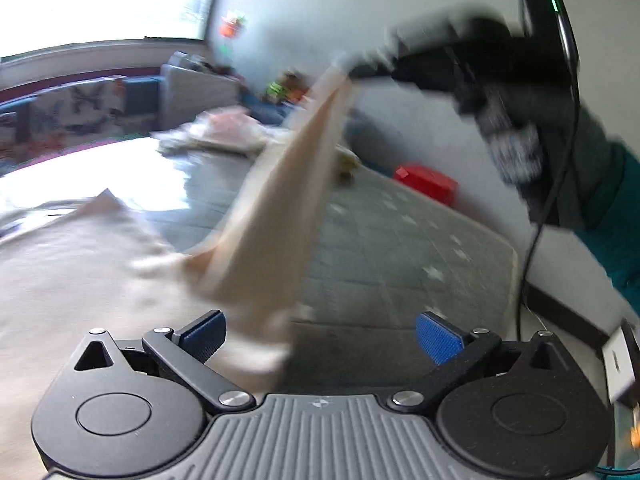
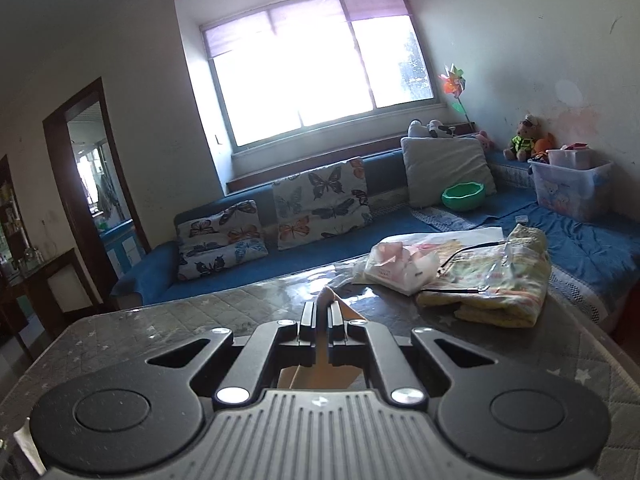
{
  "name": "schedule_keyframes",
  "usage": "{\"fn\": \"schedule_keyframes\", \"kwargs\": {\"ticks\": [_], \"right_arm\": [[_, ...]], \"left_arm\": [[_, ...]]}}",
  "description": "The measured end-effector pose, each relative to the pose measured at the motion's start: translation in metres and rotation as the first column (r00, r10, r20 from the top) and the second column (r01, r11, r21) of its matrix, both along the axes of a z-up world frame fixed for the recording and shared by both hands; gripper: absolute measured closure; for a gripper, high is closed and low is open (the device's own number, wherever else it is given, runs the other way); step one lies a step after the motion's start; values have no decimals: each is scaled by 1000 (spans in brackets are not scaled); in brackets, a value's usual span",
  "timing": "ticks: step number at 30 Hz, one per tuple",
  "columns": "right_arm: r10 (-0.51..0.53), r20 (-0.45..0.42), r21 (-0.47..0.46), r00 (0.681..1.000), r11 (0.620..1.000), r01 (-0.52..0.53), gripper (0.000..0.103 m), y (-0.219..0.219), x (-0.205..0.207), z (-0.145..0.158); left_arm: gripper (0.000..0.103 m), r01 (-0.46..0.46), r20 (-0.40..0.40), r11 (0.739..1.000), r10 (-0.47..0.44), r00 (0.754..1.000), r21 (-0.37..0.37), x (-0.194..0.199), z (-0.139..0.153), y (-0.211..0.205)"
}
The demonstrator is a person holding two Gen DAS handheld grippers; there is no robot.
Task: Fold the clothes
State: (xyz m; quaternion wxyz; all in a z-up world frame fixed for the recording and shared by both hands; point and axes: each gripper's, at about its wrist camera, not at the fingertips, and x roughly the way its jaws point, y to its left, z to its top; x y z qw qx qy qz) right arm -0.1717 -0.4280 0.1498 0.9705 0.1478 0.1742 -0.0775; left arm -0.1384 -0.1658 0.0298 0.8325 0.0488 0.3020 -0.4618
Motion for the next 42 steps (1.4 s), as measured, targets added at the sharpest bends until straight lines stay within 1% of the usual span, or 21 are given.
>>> {"fn": "schedule_keyframes", "kwargs": {"ticks": [4,7,10,11,13,15,18,20,22,24,27,29,30,33,36,38,40,42], "right_arm": [[-21,-26,-4,999,1000,21,99,-2,-1,-5],[5,-19,-24,1000,1000,-5,99,8,-2,0],[82,15,-57,997,995,-81,99,35,0,16],[128,25,-70,991,990,-126,99,50,2,23],[217,32,-93,976,973,-213,99,79,7,28],[324,18,-109,946,941,-320,99,117,15,26],[456,-27,-122,890,882,-456,99,169,25,11],[535,-77,-124,841,832,-541,99,205,34,-10],[597,-128,-108,792,785,-610,99,237,40,-33],[639,-183,-89,748,746,-659,99,263,45,-58],[677,-262,-34,688,706,-708,98,285,48,-87],[694,-296,-22,657,682,-731,96,287,45,-95],[695,-300,-23,653,679,-733,96,281,42,-96],[665,-305,-35,681,707,-706,95,254,32,-91],[573,-341,-82,746,772,-630,94,215,23,-91],[511,-378,-100,772,806,-583,94,194,19,-97],[461,-418,-105,783,832,-545,94,174,14,-106],[450,-426,-101,785,838,-536,95,160,9,-109]], "left_arm": [[0,-68,18,998,69,997,-18,4,9,29],[0,-165,29,986,165,986,-5,13,9,61],[0,-262,41,965,263,964,-29,19,12,95],[0,-292,43,955,294,955,-40,20,14,107],[0,-367,40,929,369,929,-57,24,16,132],[0,-431,30,900,433,901,-70,27,18,156],[0,-505,8,859,508,862,-88,29,18,190],[0,-538,-1,838,540,841,-91,27,16,204],[0,-559,-10,824,561,828,-91,25,13,213],[0,-572,-18,816,572,820,-81,23,11,220],[0,-571,-28,818,571,821,-73,20,7,221],[0,-565,-25,822,565,825,-72,16,6,219],[0,-561,-24,824,561,827,-73,16,6,218],[0,-551,-11,831,552,834,-83,19,10,209],[0,-526,7,845,529,849,-102,20,14,196],[0,-519,17,849,522,853,-98,23,14,190],[0,-511,27,854,516,856,-95,27,14,183],[0,-504,37,859,509,860,-91,30,13,177]]}}
